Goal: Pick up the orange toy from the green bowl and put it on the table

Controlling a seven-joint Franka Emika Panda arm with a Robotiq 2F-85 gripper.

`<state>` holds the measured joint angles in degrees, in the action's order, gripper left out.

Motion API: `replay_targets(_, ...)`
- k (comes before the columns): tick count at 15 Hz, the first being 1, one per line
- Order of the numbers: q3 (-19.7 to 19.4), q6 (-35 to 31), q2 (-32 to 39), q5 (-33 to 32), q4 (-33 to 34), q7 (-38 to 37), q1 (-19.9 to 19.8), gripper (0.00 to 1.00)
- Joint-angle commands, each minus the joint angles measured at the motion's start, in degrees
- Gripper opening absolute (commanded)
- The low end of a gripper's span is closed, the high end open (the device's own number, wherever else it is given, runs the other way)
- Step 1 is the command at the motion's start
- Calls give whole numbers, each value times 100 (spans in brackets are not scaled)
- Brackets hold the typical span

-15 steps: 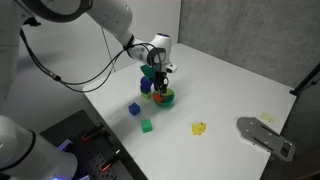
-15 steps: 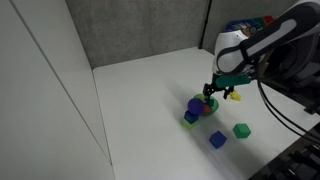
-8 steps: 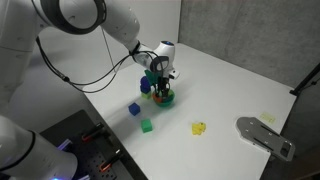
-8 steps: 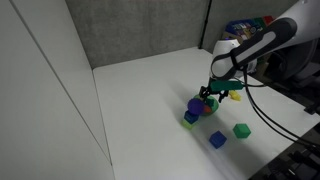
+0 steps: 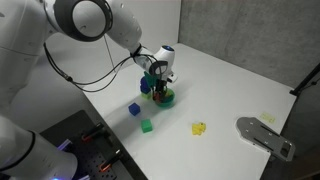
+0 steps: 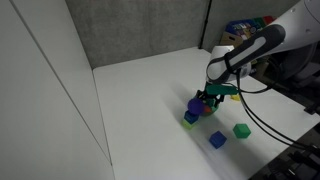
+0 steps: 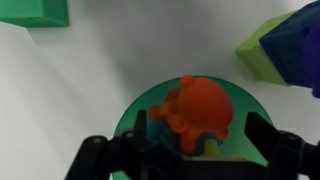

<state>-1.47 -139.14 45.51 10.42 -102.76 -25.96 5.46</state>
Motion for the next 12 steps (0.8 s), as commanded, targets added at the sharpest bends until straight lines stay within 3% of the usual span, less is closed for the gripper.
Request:
replay_targets(1,96,118,101,252,144,118,-142,98)
replay_targets(2,82,120,111,295,144,88,-152,74)
replay_targets(4,79,152,139,400,162,65,-199,70)
replay_targets(8,129,238,144,606,185,110,-328,35)
replay_targets(10,177,298,79,683,177,142,-366,22)
replay_targets(12,235,325,-81,738,94,199,-397,16)
